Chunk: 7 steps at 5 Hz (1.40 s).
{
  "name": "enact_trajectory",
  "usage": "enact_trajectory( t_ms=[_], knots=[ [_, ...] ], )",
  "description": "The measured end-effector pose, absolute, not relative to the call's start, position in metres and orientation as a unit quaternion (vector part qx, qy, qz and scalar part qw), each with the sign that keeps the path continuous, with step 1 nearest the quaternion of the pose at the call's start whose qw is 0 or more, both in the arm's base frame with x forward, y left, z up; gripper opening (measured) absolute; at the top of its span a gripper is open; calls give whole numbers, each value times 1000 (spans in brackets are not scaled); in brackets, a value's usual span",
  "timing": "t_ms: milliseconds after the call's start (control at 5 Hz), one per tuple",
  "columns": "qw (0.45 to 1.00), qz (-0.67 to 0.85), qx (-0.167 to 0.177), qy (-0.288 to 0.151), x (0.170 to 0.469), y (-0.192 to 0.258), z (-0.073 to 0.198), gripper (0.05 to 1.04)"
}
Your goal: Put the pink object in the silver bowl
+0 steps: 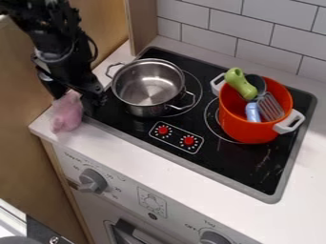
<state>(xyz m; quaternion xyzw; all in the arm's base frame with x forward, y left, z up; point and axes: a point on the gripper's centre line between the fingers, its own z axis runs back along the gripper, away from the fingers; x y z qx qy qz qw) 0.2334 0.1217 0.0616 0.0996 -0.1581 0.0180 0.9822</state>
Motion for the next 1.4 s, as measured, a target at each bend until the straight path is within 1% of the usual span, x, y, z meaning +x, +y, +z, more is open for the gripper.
enact_trajectory(
  t_ms=[400,600,800,1000,1200,1400],
  knots=[
    [981,23,99,-168,227,125,48,997],
    [978,27,101,-179,229,127,47,950],
    [979,24,100,-174,229,129,47,697],
    [982,17,97,-160,226,130,46,470],
    [987,5,94,-133,219,131,48,389],
    [989,-10,94,-111,212,134,69,388]
  ],
)
